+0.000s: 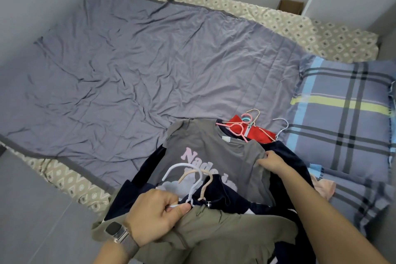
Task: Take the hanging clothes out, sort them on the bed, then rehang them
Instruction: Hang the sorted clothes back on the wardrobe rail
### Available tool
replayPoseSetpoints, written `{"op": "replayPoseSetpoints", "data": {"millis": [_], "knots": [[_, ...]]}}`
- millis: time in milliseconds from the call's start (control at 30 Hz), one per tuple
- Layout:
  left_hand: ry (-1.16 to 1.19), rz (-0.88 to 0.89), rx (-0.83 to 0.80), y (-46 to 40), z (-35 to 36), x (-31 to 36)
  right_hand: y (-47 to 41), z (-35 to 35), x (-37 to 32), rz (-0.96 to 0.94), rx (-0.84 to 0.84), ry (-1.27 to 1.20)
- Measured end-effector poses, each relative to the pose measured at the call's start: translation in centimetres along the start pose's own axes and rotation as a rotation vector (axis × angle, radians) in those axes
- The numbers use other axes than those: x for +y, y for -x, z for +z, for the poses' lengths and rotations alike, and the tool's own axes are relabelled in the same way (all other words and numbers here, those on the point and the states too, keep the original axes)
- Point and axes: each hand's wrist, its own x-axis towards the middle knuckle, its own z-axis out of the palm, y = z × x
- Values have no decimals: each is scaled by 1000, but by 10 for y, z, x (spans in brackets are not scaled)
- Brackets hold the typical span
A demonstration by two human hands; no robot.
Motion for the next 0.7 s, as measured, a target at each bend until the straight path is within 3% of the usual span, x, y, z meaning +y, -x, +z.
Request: {"op": "replayPoseSetpoints", "data": {"millis": [133, 233, 500, 600, 700], "knots": [[31, -40, -20, 4, 1, -8, -34, 15, 8, 26, 57, 74], [52, -74, -11, 4, 4, -14, -49, 32, 10, 59, 40, 260], [100, -102, -18, 6, 10, -18, -14, 33, -18, 94, -40, 568], [112, -115, -7, 8, 11, -18, 27, 27, -37, -148, -25, 428], [122, -149, 37, 10, 13, -22, 96, 24, -50, -257, -334, 23]]}}
